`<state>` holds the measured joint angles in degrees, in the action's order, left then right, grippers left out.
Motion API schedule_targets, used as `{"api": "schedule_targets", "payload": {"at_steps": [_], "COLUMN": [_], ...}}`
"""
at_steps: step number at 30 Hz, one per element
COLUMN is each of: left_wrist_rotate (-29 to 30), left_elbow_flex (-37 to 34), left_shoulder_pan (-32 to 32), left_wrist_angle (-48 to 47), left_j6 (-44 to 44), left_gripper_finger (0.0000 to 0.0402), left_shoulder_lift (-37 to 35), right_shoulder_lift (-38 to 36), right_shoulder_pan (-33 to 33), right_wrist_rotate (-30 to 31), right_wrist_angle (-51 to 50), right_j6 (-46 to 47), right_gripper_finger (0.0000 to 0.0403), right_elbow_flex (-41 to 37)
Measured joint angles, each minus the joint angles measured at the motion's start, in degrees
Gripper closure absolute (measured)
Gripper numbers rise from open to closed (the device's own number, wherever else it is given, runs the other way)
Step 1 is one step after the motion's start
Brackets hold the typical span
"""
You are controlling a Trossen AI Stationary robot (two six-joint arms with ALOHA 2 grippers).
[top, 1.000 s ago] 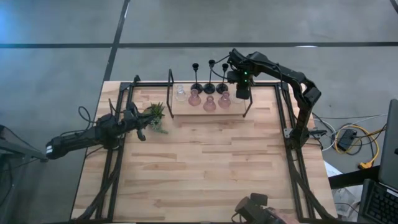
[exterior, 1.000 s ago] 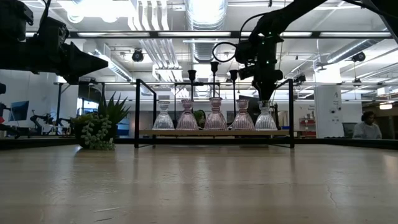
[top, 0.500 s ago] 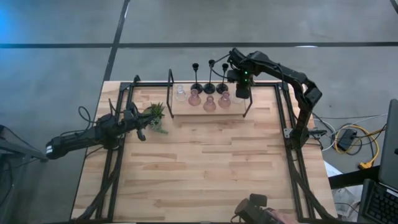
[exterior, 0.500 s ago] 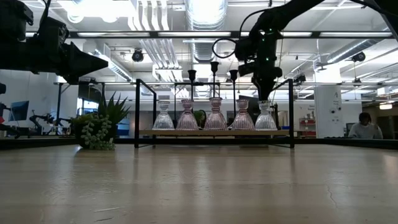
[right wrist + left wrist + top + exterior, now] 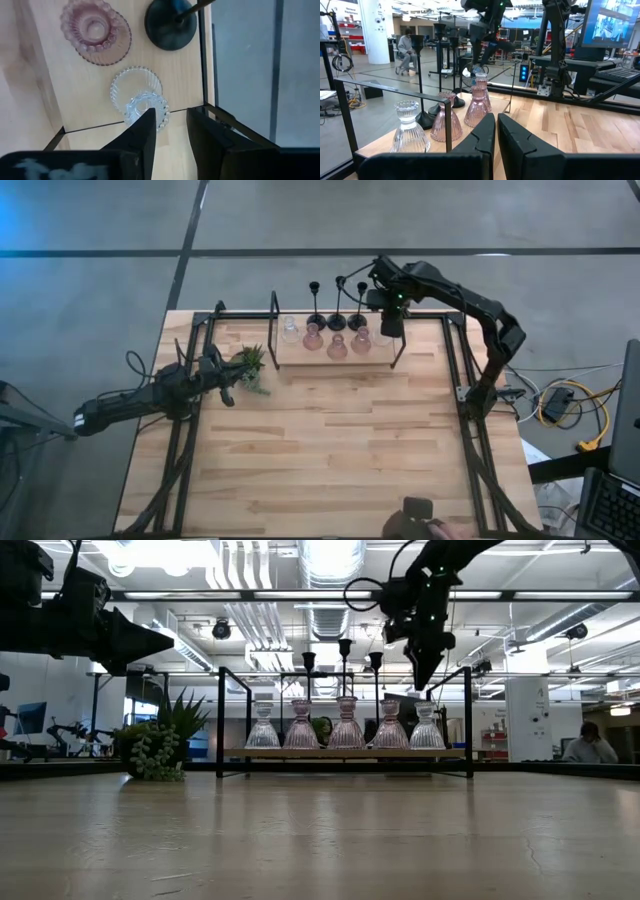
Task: Pick & Place candle stick holders
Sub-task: Return to Home Position
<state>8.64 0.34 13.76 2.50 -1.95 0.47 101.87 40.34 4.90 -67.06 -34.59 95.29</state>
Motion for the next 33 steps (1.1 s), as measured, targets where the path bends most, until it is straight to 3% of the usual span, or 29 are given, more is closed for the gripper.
{"api": "schedule_targets", "payload": {"at_steps": [8,17,24,33], "left_wrist_rotate": [-0.02,0.00,0.00,0.00], "left_elbow_flex": [0.00,0.00,0.00,0.00], "left_shoulder_pan": [-0.02,-0.02,0.00,0.00], "left_wrist_angle": [0.00,0.00,0.00,0.00], "left_j6": [0.01,0.00,0.01,0.00], "left_gripper_finger": [0.0376,0.0376,0.0376,0.0376], "left_shoulder_lift": [0.00,0.00,0.00,0.00], "right_shoulder_lift": [-6.94,-18.40,-27.35,-38.74], "right_shoulder_pan": [-4.29,-17.44,-28.45,-37.04], "right_wrist_rotate": [0.32,-4.47,-4.43,-4.90], "right_wrist_angle": [-0.42,1.98,16.51,40.28], "right_j6": [2.04,14.81,24.97,30.98], "right_gripper_finger": [0.0313,0.0341,0.0356,0.0388], "right_elbow_flex": [0.00,-3.64,-15.40,-36.79]}}
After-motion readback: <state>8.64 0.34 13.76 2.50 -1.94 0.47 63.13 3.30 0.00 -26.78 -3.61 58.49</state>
